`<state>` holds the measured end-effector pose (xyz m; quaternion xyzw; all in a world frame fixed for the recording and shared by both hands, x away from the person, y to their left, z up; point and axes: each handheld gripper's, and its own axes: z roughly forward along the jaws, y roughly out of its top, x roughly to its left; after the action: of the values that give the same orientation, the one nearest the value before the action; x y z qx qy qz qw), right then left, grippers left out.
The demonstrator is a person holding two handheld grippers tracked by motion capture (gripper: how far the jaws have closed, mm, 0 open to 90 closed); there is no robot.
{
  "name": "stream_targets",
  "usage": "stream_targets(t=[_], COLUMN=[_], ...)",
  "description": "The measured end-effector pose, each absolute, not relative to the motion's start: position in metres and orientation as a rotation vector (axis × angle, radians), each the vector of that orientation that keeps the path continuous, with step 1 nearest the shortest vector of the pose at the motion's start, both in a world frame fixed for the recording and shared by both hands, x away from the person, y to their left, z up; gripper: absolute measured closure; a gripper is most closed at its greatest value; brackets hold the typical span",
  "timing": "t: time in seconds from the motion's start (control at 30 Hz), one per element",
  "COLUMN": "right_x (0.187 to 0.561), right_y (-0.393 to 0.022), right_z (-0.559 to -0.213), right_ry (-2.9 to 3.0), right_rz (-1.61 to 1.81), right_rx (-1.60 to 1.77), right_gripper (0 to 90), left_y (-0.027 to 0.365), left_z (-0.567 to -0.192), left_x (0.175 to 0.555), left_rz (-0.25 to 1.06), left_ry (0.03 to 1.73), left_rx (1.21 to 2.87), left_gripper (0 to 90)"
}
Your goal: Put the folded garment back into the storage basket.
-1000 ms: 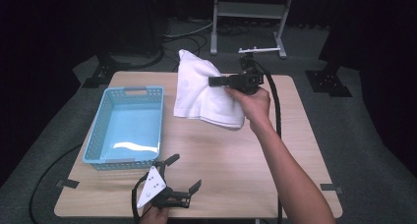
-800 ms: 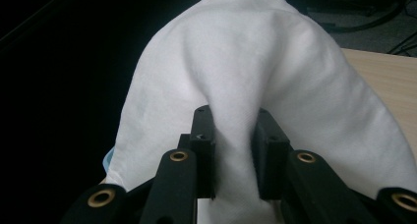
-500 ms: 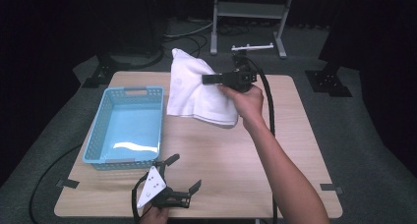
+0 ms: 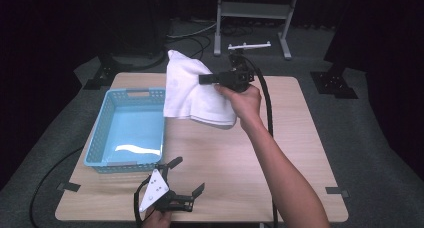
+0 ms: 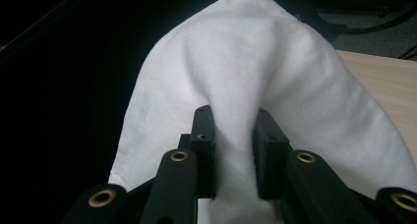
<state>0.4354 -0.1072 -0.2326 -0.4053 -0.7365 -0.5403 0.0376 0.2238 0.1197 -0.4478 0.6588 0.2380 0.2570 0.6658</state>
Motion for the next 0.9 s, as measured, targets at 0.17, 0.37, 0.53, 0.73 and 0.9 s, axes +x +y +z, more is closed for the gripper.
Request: stream_targets(t=[0.17, 0.37, 0.53, 0.73, 0.9], right_x=[0.436, 0.438, 0.440, 0.443, 0.443], right_y=[-0.101, -0.094, -0.086, -0.069, -0.060], right_z=[-0.231, -0.231, -0.232, -0.231, -0.230], right_ry=[-2.260, -2.262, -2.267, -2.253, -2.247], right_rz=[-1.658, -1.655, -1.661, -1.673, -1.687], right_rx=[-1.234, -1.218, -1.208, -1.173, -1.156], right_gripper=[75.8, 78.9, 80.3, 80.3, 80.3], left_y=[0.120, 0.120, 0.120, 0.120, 0.120], left_z=[-0.448, -0.448, -0.448, -0.448, -0.448], left_x=[0.224, 0.224, 0.224, 0.224, 0.224], left_rz=[0.581, 0.581, 0.581, 0.580, 0.580], left_ry=[0.536, 0.536, 0.537, 0.538, 0.538], left_rx=[1.489, 1.490, 1.489, 1.487, 1.487], left_gripper=[0.0, 0.0, 0.0, 0.0, 0.0])
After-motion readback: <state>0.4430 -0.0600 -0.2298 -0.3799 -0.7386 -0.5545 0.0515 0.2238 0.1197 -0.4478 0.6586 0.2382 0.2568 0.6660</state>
